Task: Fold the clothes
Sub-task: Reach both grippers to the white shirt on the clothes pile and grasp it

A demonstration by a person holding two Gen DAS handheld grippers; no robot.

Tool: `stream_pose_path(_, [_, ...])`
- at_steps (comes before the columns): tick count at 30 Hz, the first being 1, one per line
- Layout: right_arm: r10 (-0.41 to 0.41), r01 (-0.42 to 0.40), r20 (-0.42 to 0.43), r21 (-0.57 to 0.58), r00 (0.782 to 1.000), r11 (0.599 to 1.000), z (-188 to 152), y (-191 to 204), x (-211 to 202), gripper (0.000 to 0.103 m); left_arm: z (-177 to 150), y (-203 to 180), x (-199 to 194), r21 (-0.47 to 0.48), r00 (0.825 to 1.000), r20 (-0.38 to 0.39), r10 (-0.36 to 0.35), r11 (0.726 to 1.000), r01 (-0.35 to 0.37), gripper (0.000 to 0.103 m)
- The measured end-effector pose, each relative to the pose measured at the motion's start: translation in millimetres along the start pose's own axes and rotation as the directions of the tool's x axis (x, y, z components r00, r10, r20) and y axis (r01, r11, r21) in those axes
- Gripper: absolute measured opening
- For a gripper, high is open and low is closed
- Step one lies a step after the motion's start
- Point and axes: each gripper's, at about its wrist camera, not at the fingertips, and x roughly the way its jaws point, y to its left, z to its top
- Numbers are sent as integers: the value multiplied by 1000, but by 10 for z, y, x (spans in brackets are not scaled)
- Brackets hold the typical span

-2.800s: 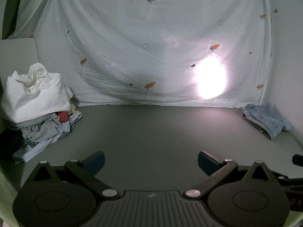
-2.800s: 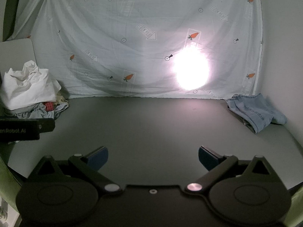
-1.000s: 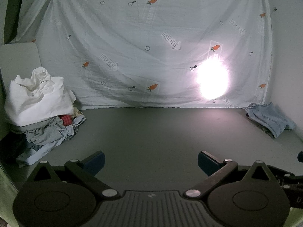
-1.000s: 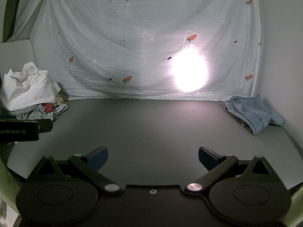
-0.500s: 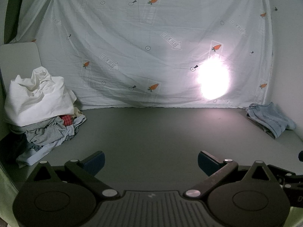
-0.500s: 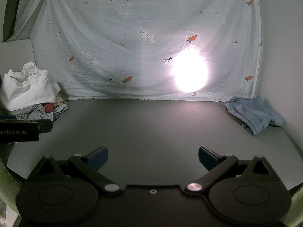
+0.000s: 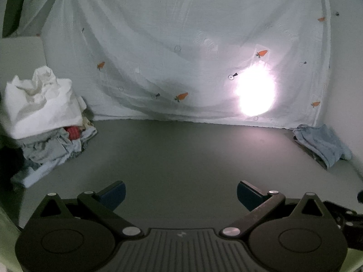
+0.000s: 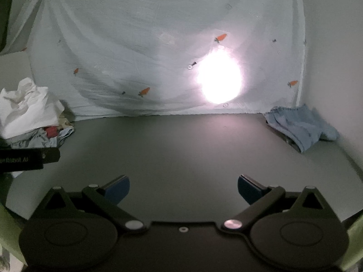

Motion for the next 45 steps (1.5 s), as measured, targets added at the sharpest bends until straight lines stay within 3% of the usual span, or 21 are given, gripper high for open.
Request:
stream_pose_path(4, [6, -5, -21, 67, 1000, 998, 104, -182, 305, 103, 202, 38, 366, -92, 999, -39, -13, 996, 10, 103])
stream_pose_path(9, [92, -81, -55, 173, 994, 982, 324, -333, 988, 103, 494, 141, 841, -185, 995, -102, -21, 983, 2, 103])
stream_pose_path(15, [278, -231, -109, 316, 954, 920, 657, -187, 1906, 102, 864, 462, 1249, -244, 984, -173, 46, 966, -88, 103])
stream_pose_path(18, [342, -291, -115, 320, 933, 902, 804, 43, 2291, 99, 967, 801, 1351, -352, 978, -196, 64, 927, -132, 103])
stream_pose_path(21, [432, -368, -129, 345, 892, 863, 945, 311, 2622, 97, 1013, 1168, 1419, -413, 966, -236, 101, 890, -194, 103])
stream_pose_path(23, [502, -428, -149, 353, 852, 832, 1044, 577, 2858, 92, 1020, 1476, 1463, -443, 955, -261, 142, 861, -249, 103])
stream_pose_path(27, [577, -493, -174, 364, 798, 791, 1175, 1106, 3283, 88, 1001, 2310, 1589, -533, 937, -284, 203, 779, -330, 103])
stream_pose_path(30, [629, -520, -178, 420, 757, 744, 1262, 1583, 3616, 82, 1024, 3022, 1762, -616, 936, -280, 214, 708, -346, 103])
stream_pose_path(36, [686, -569, -171, 439, 707, 695, 1503, 2664, 4208, 63, 1181, 4352, 2176, -742, 934, -228, 274, 572, -349, 102])
stream_pose_path(38, [712, -603, -169, 422, 681, 677, 1649, 3065, 4398, 42, 1251, 4713, 2318, -764, 939, -195, 283, 557, -326, 100])
stream_pose_path(41, [733, -656, -171, 346, 659, 671, 1902, 3695, 4641, 27, 1359, 5071, 2460, -772, 939, -171, 300, 551, -317, 94])
stream_pose_path(45, [798, -746, -153, 289, 583, 600, 2194, 4415, 4929, 25, 1396, 5293, 2560, -786, 939, -139, 314, 542, -298, 92])
